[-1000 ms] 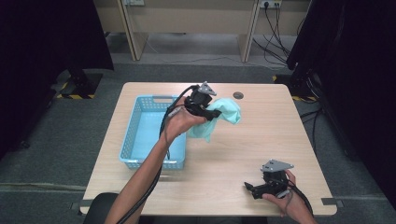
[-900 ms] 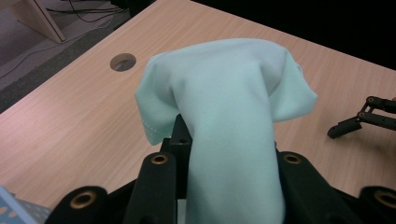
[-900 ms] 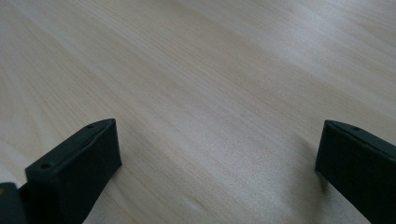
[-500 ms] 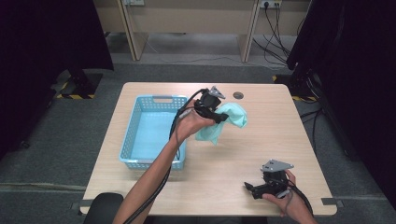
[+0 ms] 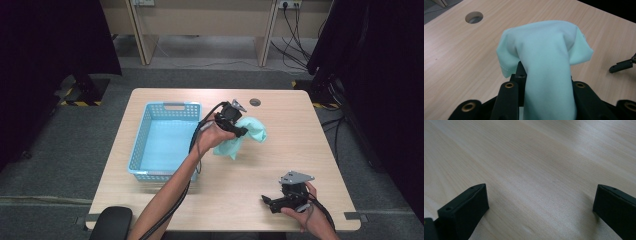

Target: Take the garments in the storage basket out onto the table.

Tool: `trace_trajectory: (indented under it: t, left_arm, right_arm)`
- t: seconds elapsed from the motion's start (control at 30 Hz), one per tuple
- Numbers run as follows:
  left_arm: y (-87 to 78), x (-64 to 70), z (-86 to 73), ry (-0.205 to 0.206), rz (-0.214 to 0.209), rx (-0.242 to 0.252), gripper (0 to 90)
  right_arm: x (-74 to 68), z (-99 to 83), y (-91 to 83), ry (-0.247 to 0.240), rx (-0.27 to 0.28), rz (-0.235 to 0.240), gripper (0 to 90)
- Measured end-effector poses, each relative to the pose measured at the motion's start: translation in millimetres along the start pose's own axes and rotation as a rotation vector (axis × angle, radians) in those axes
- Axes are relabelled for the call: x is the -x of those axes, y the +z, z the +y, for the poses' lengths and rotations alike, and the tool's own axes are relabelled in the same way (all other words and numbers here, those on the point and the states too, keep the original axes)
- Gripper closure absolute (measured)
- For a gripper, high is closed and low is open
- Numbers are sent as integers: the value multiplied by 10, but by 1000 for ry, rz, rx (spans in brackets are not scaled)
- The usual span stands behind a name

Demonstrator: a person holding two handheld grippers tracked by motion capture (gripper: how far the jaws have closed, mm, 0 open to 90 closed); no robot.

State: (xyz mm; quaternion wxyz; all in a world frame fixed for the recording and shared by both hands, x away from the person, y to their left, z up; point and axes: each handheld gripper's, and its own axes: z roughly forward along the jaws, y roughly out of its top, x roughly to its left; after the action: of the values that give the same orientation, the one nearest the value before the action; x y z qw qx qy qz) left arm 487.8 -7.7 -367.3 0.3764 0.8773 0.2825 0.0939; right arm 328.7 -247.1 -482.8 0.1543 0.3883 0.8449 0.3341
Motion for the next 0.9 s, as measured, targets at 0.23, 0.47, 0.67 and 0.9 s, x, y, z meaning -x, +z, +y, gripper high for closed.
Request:
trace_trajectory:
  t: [0.23,0.47,0.67,0.9]
  left_arm:
    - [121,-36,-54,-17,-5,-16,704]
    - [216,-31,-84,-24,-2,-30,703]
    - [315,1,-78,-21,-3,-52,701]
    - [469,29,-100,-22,-4,-86,694]
  right_arm:
    - [0,0,0,0,0,0,3]
    - [0,0,1,-1,1,0,3]
    - [-1,0,1,-1,1,0,3]
    - [0,0,1,-2,1,1,3]
